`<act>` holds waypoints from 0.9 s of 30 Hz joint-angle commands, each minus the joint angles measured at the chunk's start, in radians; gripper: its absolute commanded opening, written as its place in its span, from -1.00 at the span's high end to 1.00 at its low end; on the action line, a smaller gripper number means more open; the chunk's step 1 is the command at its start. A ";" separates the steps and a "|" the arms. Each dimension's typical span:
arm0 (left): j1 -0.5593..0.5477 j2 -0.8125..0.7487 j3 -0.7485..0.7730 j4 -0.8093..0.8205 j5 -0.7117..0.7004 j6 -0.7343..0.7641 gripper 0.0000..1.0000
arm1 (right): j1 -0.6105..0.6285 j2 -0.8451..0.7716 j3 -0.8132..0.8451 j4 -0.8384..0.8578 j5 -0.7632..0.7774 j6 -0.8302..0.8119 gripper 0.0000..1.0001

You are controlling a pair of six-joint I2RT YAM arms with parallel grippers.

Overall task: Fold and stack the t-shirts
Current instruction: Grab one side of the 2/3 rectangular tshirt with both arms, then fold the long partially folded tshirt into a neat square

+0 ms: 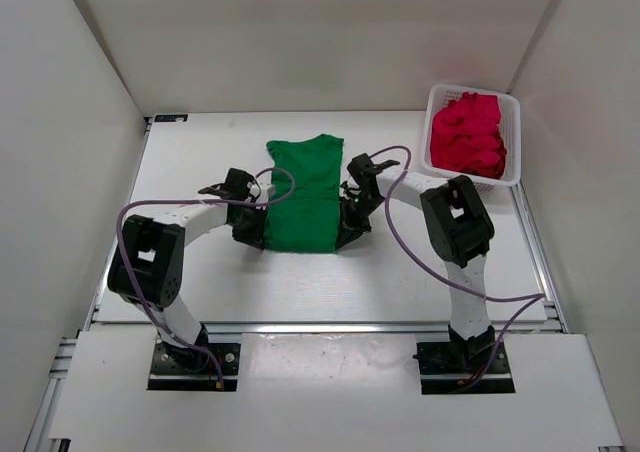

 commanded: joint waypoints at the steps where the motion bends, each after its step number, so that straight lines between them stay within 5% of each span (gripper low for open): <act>1: -0.017 -0.037 0.035 -0.070 0.013 0.061 1.00 | -0.007 -0.104 0.020 -0.027 -0.011 -0.035 0.99; 17: -0.127 -0.192 0.117 -0.593 0.024 0.395 1.00 | 0.057 -0.319 -0.043 -0.353 0.041 -0.209 1.00; 27: -0.120 -0.163 0.407 -0.789 0.073 0.429 1.00 | 0.059 -0.338 0.219 -0.465 0.127 -0.171 1.00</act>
